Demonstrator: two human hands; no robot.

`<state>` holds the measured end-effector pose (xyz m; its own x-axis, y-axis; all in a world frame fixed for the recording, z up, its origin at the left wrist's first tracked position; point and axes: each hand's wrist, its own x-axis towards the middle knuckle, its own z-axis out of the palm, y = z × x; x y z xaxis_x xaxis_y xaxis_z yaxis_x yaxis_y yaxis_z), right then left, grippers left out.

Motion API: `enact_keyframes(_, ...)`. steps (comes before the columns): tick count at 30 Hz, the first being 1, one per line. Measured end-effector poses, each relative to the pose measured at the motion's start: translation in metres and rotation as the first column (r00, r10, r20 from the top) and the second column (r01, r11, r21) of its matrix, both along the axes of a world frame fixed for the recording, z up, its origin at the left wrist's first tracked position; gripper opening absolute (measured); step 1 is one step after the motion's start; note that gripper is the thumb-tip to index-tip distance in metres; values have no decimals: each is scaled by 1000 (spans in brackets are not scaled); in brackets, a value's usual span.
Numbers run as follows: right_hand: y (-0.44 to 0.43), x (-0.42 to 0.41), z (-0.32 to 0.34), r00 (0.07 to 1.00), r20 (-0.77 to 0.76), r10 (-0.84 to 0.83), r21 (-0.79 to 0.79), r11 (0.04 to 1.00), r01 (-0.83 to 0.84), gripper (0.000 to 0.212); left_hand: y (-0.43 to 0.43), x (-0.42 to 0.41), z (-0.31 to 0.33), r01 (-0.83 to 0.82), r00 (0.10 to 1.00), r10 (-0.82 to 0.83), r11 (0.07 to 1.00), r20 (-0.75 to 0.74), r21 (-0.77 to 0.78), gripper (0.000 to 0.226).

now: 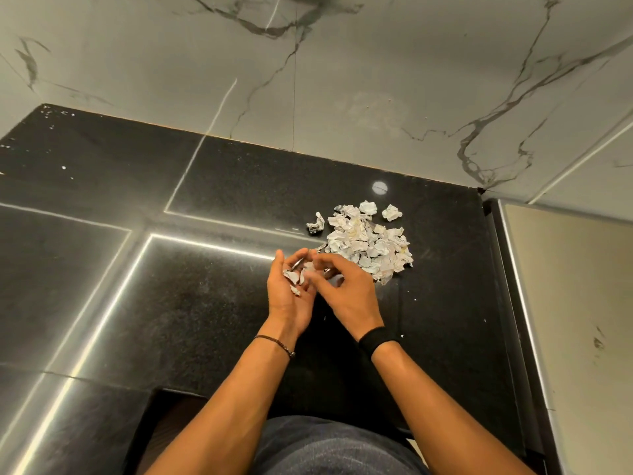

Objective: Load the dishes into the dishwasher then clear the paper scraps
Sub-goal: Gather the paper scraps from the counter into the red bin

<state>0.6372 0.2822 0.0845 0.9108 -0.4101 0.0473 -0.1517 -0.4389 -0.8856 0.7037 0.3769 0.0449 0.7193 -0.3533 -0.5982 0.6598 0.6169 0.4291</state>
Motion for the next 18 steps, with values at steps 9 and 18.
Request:
enact_keyframes(9, -39, 38, -34, 954, -247, 173, -517, 809, -280, 24, 9, 21, 4, -77, 995, 73, 994, -68, -71, 38)
enact_keyframes(18, -20, 31, -5, 999, -4, -40, -19, 999, 40, 9, -1, 36, 1, -71, 997, 71, 997, -6, -18, 43)
